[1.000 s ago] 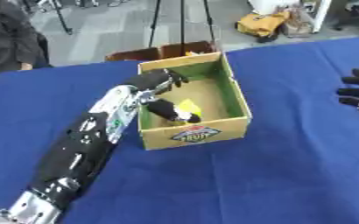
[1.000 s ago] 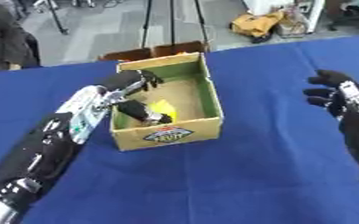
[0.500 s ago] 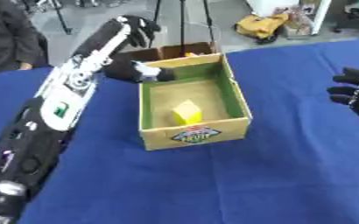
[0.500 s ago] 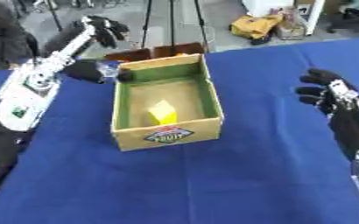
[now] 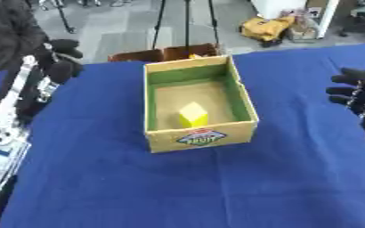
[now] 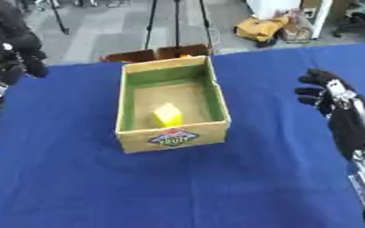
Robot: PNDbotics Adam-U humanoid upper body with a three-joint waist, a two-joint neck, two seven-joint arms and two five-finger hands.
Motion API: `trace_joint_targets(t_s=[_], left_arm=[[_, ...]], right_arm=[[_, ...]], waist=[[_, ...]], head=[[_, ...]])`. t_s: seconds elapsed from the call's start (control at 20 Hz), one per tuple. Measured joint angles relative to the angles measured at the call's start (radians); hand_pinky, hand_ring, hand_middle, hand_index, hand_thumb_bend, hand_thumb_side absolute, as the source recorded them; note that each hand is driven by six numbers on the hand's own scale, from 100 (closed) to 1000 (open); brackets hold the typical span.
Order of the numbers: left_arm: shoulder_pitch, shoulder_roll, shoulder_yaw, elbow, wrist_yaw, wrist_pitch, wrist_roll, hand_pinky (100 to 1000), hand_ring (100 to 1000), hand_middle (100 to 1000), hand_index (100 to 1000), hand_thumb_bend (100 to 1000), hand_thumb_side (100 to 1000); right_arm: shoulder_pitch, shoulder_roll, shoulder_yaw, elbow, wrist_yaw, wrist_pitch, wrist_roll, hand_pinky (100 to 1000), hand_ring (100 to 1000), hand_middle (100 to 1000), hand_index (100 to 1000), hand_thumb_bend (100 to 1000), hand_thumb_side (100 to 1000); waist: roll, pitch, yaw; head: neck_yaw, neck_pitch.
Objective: Pick up objects on the table and place them in the box.
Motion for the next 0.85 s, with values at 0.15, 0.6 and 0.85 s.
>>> trace_joint_targets(t_s=[0.15, 0.6, 0.85], left_arm=[[0.047, -0.025, 0.026, -0.012, 0.057, -0.034, 0.034, 610, 605, 626, 784, 851, 830], [0.131, -0.057, 0.043, 0.018, 0.143, -0.086, 0.075, 598, 593, 613, 781, 866, 867], [0.150, -0.075, 0.052, 0.041, 0.168, -0.100, 0.079, 591, 583, 602, 780, 866, 872]], right_arm=[[0.005, 0.000, -0.002, 0.000, 0.000, 0.000, -0.001, 808, 773, 780, 879, 100, 867], [0.007, 0.000, -0.002, -0.007, -0.001, -0.004, -0.005, 808, 772, 779, 878, 100, 866], [0.007, 0.000, -0.002, -0.014, -0.003, -0.004, -0.008, 808, 772, 779, 877, 100, 865]], waist=[[-0.002, -0.001, 0.014], [-0.004, -0.004, 0.017], [-0.004, -0.004, 0.017]], head=[[0.000, 0.001], [0.000, 0.001], [0.001, 0.001]])
